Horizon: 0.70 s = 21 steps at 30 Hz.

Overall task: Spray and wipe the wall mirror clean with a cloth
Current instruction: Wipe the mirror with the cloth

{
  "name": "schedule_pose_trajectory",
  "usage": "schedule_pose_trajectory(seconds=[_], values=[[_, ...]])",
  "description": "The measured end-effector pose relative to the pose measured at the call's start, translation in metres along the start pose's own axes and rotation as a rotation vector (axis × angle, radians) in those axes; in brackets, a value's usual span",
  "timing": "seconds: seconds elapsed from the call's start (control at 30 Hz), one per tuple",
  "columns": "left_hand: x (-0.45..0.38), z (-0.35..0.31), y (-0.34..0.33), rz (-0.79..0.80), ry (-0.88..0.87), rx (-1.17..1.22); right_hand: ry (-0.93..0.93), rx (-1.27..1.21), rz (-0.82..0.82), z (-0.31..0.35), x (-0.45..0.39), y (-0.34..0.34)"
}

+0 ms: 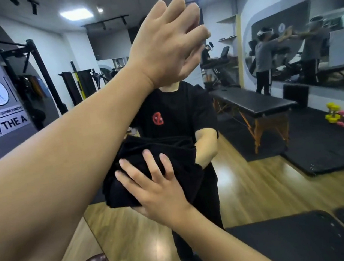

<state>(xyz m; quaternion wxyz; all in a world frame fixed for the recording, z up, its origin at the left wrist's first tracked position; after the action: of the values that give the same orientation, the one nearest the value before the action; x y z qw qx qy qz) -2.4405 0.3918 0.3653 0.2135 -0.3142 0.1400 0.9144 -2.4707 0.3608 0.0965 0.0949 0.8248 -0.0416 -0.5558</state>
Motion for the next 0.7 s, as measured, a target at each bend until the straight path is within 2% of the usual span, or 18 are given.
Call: schedule_pose_trajectory(seconds=[0.07,0.13,0.33,0.43,0.53,0.6,0.7], values=[[0.0,0.0,0.001,0.015,0.001,0.012,0.069,0.01,-0.017,-0.011,0.006,-0.001],[0.0,0.0,0.003,0.039,0.003,0.025,0.002,-0.005,-0.032,-0.035,0.0,0.004],[0.038,0.012,0.04,-0.036,0.017,0.178,-0.444,-0.039,-0.052,-0.119,-0.043,0.022],[0.083,0.042,0.063,-0.045,0.116,0.142,-0.731,-0.113,-0.099,-0.145,-0.072,0.033],[0.117,0.07,0.081,-0.036,0.25,0.073,-0.999,-0.18,-0.15,-0.144,-0.098,0.038],[0.129,0.074,0.083,-0.041,0.271,0.062,-0.995,-0.133,-0.146,-0.121,-0.107,0.039],[0.141,0.071,0.075,-0.044,0.254,0.085,-0.774,-0.108,-0.072,-0.06,-0.101,0.03]])
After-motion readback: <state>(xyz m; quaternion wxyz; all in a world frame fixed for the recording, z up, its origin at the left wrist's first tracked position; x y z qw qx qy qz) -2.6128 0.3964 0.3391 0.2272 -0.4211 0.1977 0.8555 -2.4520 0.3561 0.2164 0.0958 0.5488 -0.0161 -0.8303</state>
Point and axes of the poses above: each hand's wrist, its own x-axis away from the middle knuckle, its own y-axis out of the back of the hand, z = x × y, the point moved 3 cm from there along -x, towards the middle knuckle, and after that the axes turned 12 degrees about x, right-handed, at the moved point
